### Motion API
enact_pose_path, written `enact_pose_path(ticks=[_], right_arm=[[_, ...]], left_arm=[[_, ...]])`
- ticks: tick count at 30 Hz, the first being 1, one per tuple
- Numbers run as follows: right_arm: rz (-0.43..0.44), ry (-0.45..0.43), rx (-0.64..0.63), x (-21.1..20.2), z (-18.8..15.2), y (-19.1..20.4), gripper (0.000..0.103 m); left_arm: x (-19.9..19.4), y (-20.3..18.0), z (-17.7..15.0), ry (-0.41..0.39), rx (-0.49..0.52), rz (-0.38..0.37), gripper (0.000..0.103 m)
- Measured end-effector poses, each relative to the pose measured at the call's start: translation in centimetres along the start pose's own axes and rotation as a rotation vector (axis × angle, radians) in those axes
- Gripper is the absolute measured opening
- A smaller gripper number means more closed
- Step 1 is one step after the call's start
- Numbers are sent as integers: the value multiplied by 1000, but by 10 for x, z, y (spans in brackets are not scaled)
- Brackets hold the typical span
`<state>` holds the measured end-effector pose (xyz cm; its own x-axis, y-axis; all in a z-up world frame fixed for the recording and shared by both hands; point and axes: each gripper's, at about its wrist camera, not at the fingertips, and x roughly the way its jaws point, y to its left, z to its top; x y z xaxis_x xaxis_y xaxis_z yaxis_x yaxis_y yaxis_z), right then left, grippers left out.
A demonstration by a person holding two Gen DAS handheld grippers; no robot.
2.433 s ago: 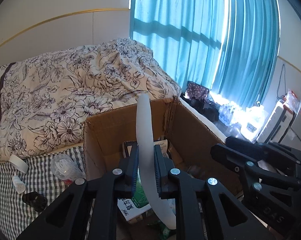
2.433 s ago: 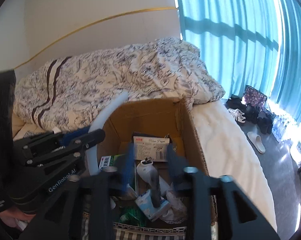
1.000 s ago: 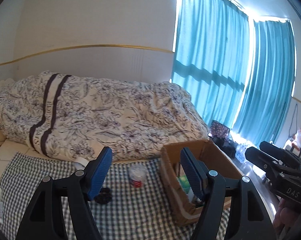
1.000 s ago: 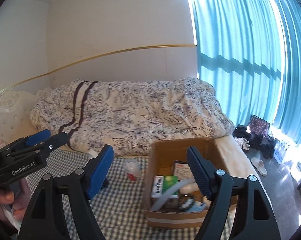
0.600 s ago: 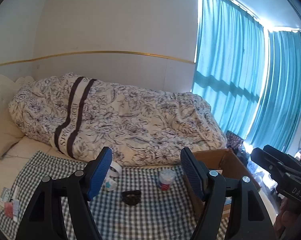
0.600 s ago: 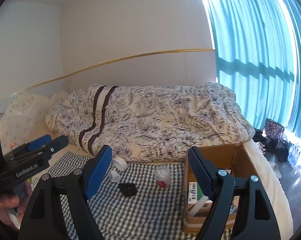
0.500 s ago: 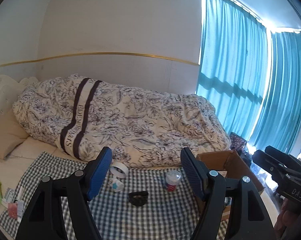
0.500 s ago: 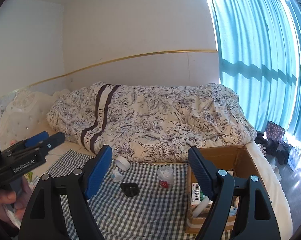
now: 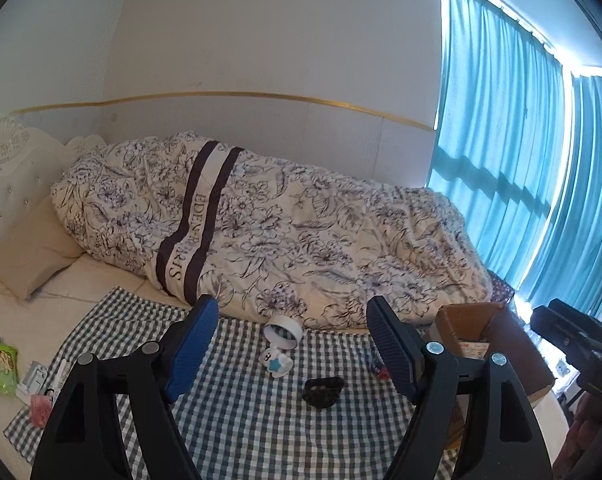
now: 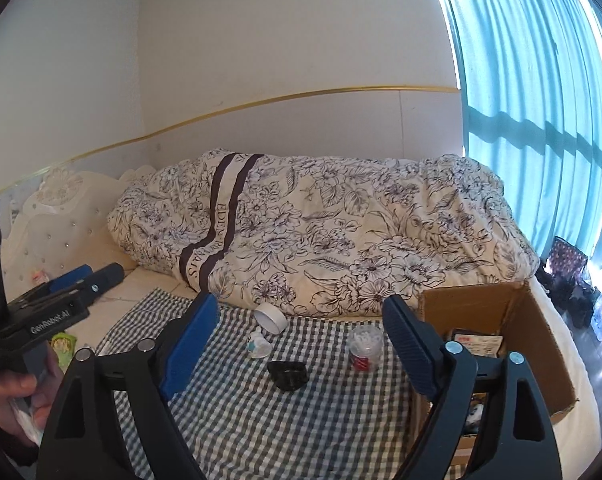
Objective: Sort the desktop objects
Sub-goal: 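Move both grippers back over the remaining items on the sheet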
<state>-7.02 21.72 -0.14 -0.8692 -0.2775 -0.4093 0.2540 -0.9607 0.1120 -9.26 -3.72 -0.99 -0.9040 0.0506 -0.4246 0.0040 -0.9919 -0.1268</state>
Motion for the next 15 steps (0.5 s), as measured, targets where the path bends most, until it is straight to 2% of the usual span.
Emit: enact_pose_path(ticks=[15], right_arm=[[13,127,36,85,-31,-10,86]], left_arm=[[85,18,-34,123,9,20,80]])
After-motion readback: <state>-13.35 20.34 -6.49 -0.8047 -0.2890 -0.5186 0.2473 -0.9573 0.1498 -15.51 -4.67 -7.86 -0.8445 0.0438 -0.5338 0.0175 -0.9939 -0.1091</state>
